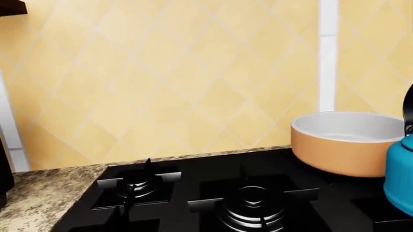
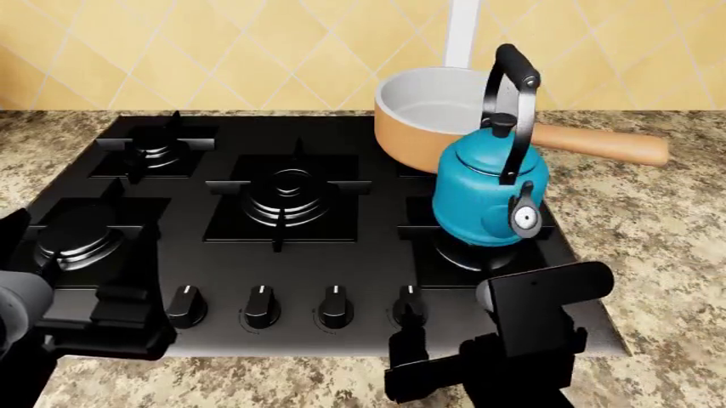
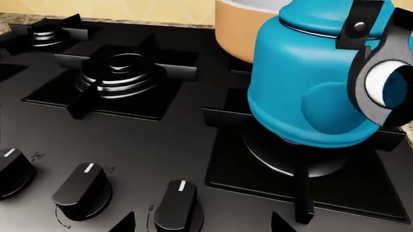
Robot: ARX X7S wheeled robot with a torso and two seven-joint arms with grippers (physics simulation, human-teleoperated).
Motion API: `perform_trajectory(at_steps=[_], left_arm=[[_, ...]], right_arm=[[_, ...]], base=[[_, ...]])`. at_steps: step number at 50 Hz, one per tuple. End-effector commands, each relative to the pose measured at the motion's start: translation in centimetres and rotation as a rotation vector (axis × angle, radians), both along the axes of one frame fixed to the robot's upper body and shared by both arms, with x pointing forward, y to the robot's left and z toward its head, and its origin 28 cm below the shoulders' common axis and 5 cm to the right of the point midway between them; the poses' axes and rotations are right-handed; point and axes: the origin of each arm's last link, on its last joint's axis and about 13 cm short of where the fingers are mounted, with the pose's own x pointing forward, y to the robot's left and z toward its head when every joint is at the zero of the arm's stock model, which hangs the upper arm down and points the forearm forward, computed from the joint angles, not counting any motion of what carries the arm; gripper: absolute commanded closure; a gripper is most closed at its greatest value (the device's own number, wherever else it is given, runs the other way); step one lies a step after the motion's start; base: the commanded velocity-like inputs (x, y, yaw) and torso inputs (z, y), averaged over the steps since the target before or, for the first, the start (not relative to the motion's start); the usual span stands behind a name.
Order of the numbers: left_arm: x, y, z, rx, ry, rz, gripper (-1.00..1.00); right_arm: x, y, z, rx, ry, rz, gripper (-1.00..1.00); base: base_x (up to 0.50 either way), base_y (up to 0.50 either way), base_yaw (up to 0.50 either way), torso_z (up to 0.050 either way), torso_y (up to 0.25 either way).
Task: Pick the kettle from the counter and place it on a stove burner. Then turn the burner on.
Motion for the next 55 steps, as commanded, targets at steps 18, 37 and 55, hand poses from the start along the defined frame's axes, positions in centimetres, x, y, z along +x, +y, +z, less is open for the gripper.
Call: perform_trajectory(at_steps=[18, 37, 55], left_arm=[[-0.2, 0.0, -0.4, -0.009, 0.007, 0.003, -1.0], [-0.2, -0.1, -0.5, -0.012, 0.01, 0.002, -1.0], [-0.3, 0.0, -0.8, -0.012, 0.021, 0.003, -1.0]], right_arm=[[2.3, 2.0, -2.3, 0.003, 0.037, 0.018, -1.0], [2.7, 2.3, -3.6, 0.019, 0.047, -0.01, -1.0], [3.0, 2.6, -4.0, 0.006, 0.046, -0.003, -1.0]], base=[[0.0, 0.0, 0.0, 0.0, 0.0], [0.0, 0.0, 0.0, 0.0, 0.0], [0.0, 0.0, 0.0, 0.0, 0.0]])
